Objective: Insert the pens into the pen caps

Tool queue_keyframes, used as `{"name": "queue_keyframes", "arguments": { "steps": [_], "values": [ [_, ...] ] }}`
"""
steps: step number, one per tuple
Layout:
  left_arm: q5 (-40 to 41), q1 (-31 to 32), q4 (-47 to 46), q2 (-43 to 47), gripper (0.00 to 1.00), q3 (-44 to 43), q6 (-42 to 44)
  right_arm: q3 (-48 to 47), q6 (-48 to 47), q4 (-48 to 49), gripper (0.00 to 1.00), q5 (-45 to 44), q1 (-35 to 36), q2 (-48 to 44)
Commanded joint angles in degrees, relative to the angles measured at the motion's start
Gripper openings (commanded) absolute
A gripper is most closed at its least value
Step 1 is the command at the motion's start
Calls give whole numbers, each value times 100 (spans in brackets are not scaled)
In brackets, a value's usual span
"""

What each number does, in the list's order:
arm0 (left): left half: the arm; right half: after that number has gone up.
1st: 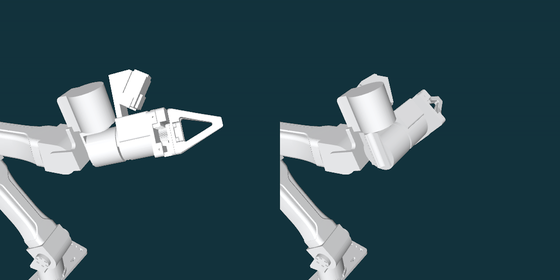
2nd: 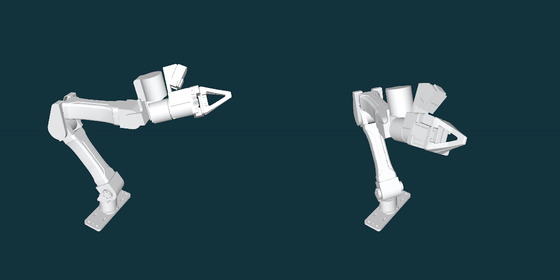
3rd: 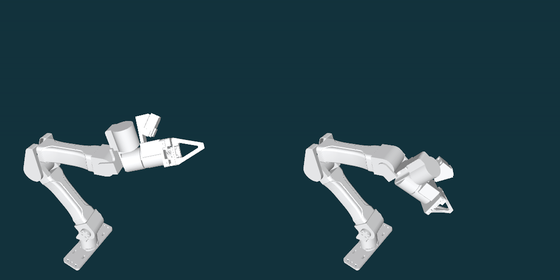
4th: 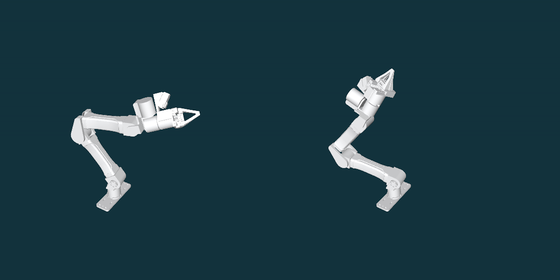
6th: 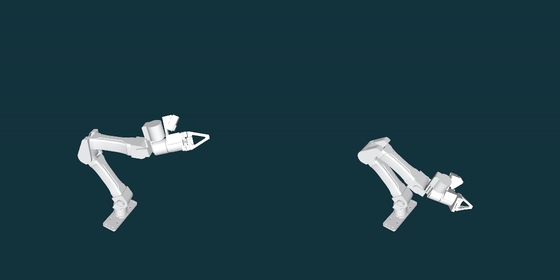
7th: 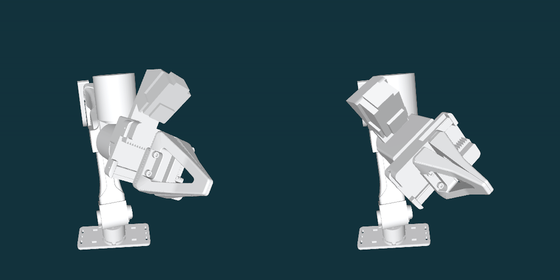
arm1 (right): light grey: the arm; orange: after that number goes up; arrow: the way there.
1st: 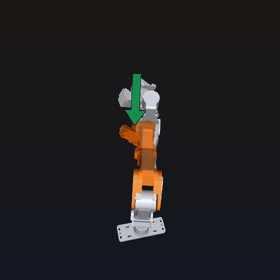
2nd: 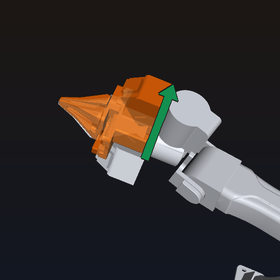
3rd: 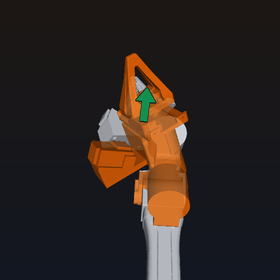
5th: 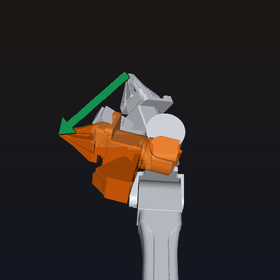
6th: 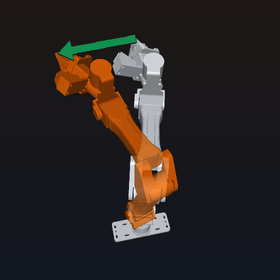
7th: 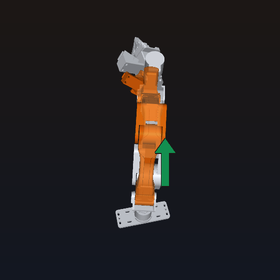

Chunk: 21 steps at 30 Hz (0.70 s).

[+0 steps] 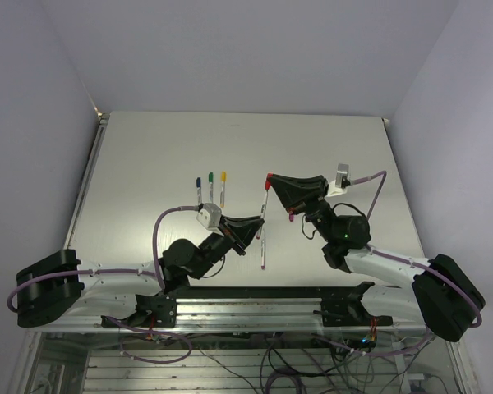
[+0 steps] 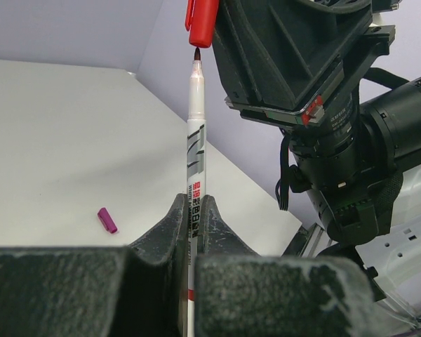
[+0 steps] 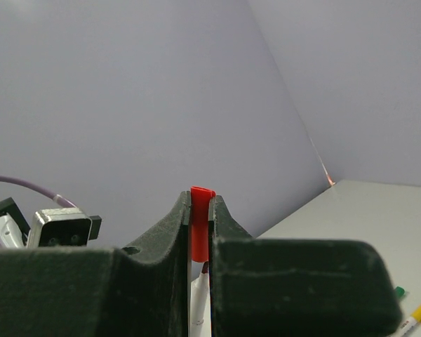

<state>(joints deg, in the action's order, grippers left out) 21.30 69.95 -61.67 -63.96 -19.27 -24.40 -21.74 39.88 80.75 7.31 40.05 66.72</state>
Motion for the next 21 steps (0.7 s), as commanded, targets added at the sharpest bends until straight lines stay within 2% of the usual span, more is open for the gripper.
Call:
{"name": "queue_keyframes", "arguments": {
  "steps": [1, 21],
  "values": [
    [-3, 19, -276, 107, 7, -87, 32, -45, -30, 98, 0, 39, 53, 8],
    [216, 18, -367, 210, 7, 17, 89, -66, 191, -145, 0, 233, 176, 78]
  ]
}}
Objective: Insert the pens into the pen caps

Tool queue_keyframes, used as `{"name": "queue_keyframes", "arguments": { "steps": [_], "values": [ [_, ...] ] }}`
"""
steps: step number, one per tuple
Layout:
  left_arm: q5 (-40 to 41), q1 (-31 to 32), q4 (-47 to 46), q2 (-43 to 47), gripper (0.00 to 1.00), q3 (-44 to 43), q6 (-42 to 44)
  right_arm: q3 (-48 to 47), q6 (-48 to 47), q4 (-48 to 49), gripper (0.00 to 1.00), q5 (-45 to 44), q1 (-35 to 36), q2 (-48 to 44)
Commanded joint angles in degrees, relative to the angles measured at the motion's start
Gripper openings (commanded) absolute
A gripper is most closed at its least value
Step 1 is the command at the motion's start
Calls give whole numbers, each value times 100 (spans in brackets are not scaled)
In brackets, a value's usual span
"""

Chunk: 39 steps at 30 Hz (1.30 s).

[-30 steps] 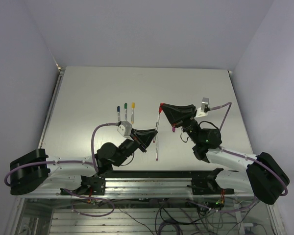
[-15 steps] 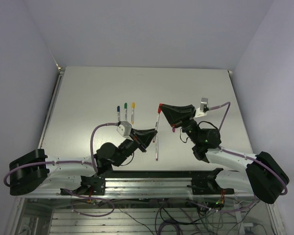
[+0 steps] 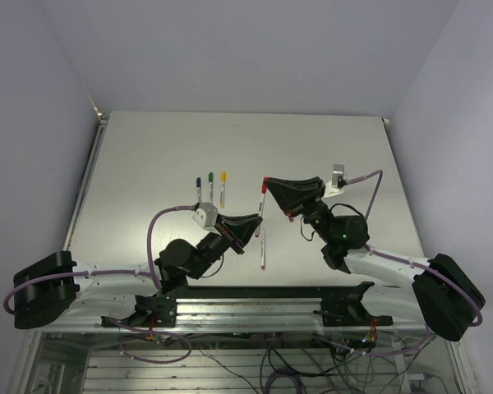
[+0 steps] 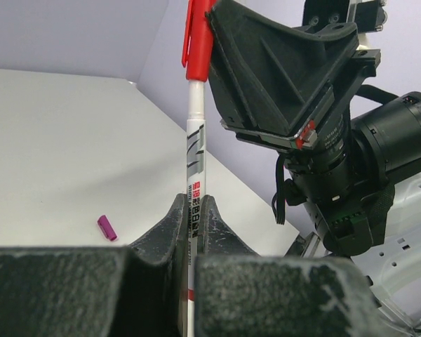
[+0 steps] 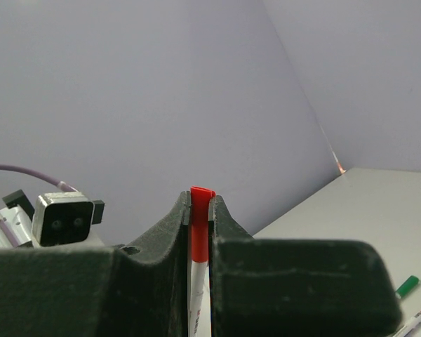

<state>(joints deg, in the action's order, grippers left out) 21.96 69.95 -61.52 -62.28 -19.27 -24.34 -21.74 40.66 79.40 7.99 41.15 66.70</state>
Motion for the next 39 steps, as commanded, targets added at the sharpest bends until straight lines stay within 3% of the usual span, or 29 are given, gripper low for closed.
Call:
{"name": "queue_keyframes", "arguments": {
  "steps": [1, 8, 19, 30, 39],
  "values": [
    [177, 21, -406, 28, 7, 26, 87, -67, 135, -53, 0, 183, 79, 89],
    [460, 18, -541, 46, 7, 4, 199, -99, 192, -796, 0, 450, 154, 58],
    [837, 18, -585, 98, 7, -224, 590, -318, -247, -2868, 0, 455, 398, -201],
    [1193, -70, -692, 184, 7, -543, 1089, -383, -733, -4148, 0, -278, 935, -183],
    [1152, -475, -602, 396, 7, -564, 899, -418, -973, -4744, 0, -806, 1312, -39]
  ]
}}
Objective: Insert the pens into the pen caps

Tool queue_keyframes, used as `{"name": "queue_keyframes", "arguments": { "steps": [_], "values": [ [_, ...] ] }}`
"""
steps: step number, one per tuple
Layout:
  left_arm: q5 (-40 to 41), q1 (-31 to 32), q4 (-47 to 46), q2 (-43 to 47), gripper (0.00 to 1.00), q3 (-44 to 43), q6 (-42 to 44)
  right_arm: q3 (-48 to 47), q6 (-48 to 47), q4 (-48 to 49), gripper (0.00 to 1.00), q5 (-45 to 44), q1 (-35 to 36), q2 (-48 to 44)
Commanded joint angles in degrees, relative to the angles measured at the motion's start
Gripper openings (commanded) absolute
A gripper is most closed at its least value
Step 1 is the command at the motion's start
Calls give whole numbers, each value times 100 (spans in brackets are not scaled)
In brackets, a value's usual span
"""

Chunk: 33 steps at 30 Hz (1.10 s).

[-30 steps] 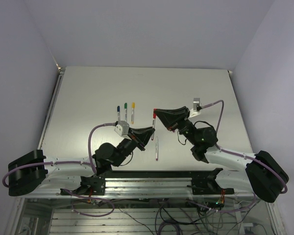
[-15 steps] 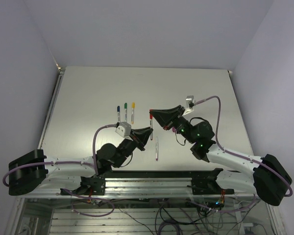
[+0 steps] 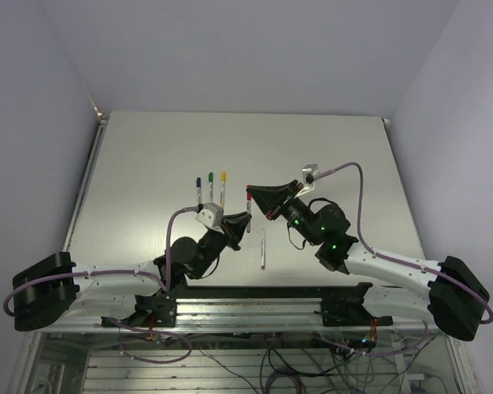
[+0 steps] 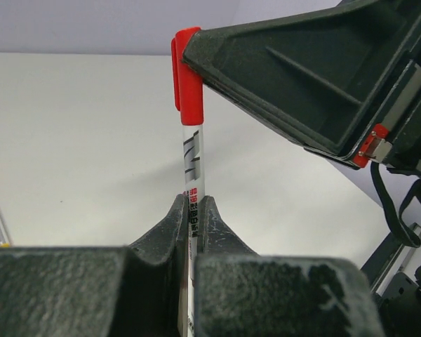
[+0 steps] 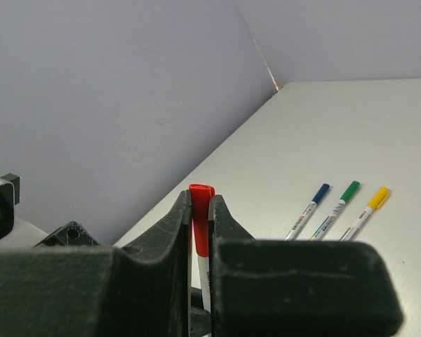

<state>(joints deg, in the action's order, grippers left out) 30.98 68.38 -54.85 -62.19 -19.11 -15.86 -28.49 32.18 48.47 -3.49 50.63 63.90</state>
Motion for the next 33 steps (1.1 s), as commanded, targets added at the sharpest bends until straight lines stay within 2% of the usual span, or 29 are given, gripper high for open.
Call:
{"name": "queue_keyframes", "arguments": {
  "steps": [1, 11, 13, 15, 19, 23, 27, 33],
  "values": [
    [250, -351, -1231, 431, 7, -572, 35, 251, -139, -1677, 0, 297, 380, 256],
    [165, -431, -659, 517, 7, -601, -231, -181, -454, -1525, 2, 18, 443, 518],
    [217, -430, -417, 460, 7, -607, -356, -364, -616, -1458, 18, -98, 443, 517],
    [319, -435, 68, 375, 7, -704, -517, -566, -795, -1444, 29, -234, 439, 455],
    [455, -455, 1387, 81, 7, -1022, -882, -910, -1142, -1419, 40, -681, 440, 146],
    [747, -535, 2425, -296, 7, -1331, -1129, -925, -1424, -1423, 42, -1162, 439, -442],
    [916, -834, 3327, -703, 7, -1706, -1399, -812, -1531, -1851, 42, -1813, 441, -984],
    [418, -1746, 4239, -1700, 7, -2610, -1460, -508, -1259, -2923, 42, -3049, 440, -1668]
  ]
}}
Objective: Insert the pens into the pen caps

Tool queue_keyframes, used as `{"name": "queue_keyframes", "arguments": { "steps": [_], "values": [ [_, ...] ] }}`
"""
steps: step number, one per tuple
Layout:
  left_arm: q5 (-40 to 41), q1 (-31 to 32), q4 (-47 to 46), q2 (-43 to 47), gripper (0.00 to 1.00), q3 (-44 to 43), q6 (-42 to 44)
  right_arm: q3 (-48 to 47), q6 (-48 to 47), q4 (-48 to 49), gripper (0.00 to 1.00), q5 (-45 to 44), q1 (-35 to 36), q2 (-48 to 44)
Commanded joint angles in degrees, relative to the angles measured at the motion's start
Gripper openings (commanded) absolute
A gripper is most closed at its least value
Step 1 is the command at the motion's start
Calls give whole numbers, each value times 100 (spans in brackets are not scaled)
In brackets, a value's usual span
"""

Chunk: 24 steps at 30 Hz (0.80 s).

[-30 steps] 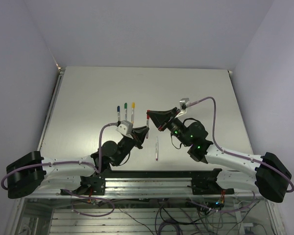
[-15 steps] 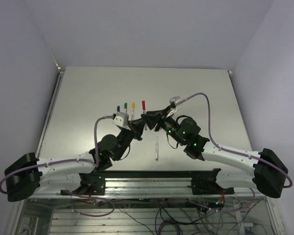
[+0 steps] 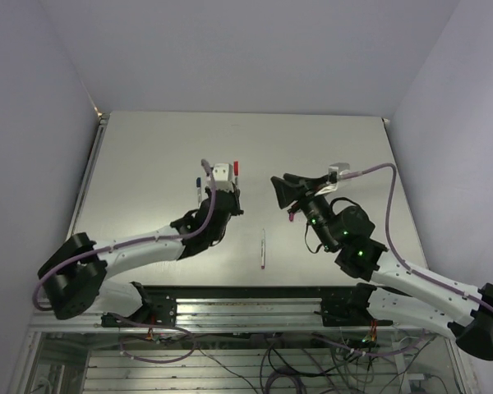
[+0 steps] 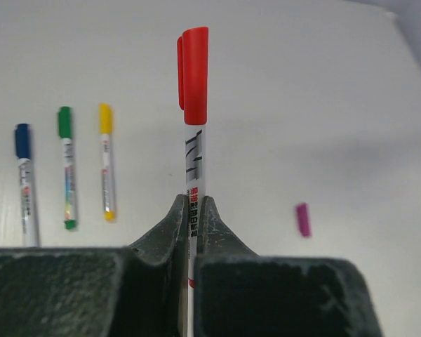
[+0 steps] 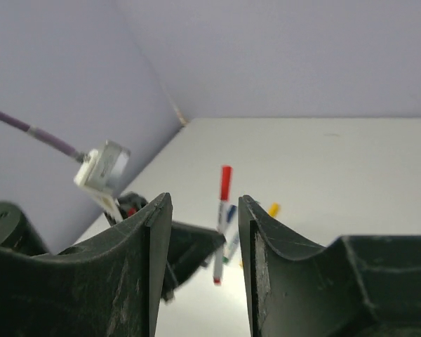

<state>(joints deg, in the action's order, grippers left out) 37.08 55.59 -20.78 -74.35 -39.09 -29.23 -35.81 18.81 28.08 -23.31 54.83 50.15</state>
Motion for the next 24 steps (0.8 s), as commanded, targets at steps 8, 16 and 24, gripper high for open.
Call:
{"name": "queue_keyframes", "arguments": {
  "steps": [8, 16, 24],
  "values": [
    [-563, -970, 2055, -2344, 13, -2258, 34, 236, 691, -2296, 42, -2221, 20, -526],
    [-918, -1306, 2589, -3447, 23, -3179, -2, 160, 1074, -2917, 42, -2558, 15, -431],
    [-878, -1490, 2814, -4028, 29, -3714, 71, 287, 1155, -2907, 42, -2622, 25, -479]
  ]
}}
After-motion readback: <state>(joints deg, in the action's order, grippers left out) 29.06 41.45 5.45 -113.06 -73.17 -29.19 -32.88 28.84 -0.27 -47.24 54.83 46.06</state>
